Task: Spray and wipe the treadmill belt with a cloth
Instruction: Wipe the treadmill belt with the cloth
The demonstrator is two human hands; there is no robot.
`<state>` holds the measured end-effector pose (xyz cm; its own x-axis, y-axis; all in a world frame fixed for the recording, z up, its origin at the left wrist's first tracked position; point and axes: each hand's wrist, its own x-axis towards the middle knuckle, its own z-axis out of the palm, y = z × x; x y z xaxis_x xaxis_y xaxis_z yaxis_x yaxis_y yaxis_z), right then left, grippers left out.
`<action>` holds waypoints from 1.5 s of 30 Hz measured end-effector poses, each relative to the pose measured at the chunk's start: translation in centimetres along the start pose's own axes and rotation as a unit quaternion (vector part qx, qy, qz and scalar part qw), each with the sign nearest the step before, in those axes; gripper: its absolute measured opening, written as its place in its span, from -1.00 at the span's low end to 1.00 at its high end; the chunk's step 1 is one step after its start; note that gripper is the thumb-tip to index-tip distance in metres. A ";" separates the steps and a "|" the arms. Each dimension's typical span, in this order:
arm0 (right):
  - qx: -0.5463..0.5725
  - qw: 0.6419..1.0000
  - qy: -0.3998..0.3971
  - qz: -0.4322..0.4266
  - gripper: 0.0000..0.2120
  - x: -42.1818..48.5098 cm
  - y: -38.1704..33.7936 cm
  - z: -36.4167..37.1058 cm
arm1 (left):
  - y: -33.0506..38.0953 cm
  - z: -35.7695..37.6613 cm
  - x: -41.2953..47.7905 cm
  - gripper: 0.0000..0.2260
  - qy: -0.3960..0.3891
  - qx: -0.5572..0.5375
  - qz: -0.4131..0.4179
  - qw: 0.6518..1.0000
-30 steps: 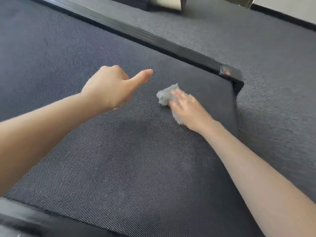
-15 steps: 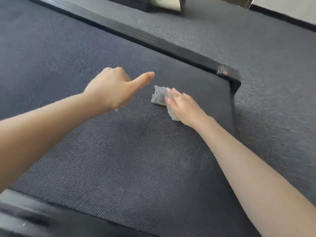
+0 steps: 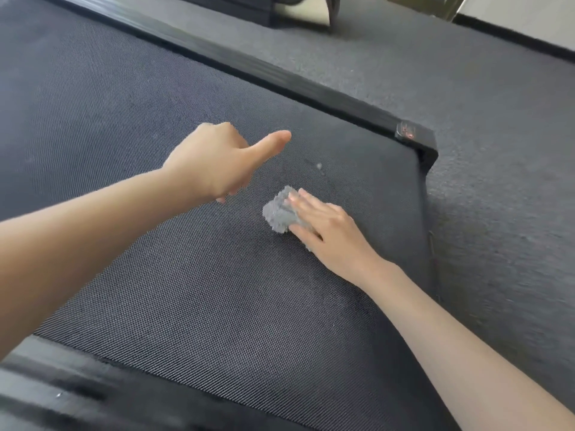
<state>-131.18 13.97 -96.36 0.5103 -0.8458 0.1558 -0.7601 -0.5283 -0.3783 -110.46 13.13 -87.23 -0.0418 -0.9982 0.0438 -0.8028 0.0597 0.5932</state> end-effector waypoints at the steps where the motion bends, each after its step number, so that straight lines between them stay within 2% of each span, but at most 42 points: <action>1: 0.004 1.000 0.001 -0.014 -0.56 -0.8 -0.6 0.0 | 0.0 0.0 0.0 -0.26 0.000 0.000 0.003 1.000; 8: -0.034 0.989 -0.051 -0.133 -0.53 -4.5 -3.6 1.4 | 0.1 0.2 -0.4 -0.26 -0.011 -0.009 0.005 1.000; 11: -0.022 0.991 -0.058 -0.121 -0.55 -3.9 -2.7 1.0 | 0.2 0.2 -0.4 -0.27 -0.012 -0.012 0.007 1.000; 16: -0.063 0.991 -0.033 -0.110 -0.58 -3.1 -0.3 0.6 | -0.5 0.1 -0.2 -0.26 -0.013 -0.006 0.007 1.000; 19: -0.068 0.997 0.018 -0.040 -0.59 -2.4 3.4 0.0 | -1.2 0.3 0.2 -0.26 -0.009 -0.002 0.007 1.000; 22: -0.097 0.990 0.070 0.074 -0.59 -1.5 8.3 -1.4 | -1.2 0.0 0.7 -0.26 -0.005 0.000 0.004 1.000; 24: -0.118 0.972 0.100 0.176 -0.57 -0.7 11.4 -3.0 | -1.1 -0.2 0.9 -0.26 -0.004 -0.001 0.003 1.000; 27: -0.106 0.925 0.114 0.346 -0.55 1.5 14.1 -4.8 | -1.0 -0.5 1.0 -0.27 -0.005 -0.009 -0.003 1.000; 29: -0.086 0.912 0.106 0.386 -0.58 3.9 13.9 -4.8 | -1.0 -0.7 1.0 -0.28 -0.005 -0.010 -0.004 1.000; 36: -0.052 0.962 0.062 0.261 -0.58 8.0 7.0 -2.7 | -1.3 -1.2 0.8 -0.29 -0.006 -0.017 -0.012 1.000; 41: -0.005 0.993 0.025 0.115 -0.59 5.8 2.6 -1.3 | -0.7 -1.5 0.3 -0.27 -0.009 -0.012 0.001 1.000; 45: 0.024 1.000 0.001 -0.014 -0.58 2.2 -1.1 0.8 | -0.4 -1.9 -0.3 -0.27 -0.006 -0.021 0.006 1.000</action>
<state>-128.88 12.71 -96.35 0.5306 -0.8305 0.1698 -0.7247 -0.5483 -0.4173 -108.99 13.39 -86.01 -0.0584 -0.9974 0.0413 -0.7770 0.0714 0.6254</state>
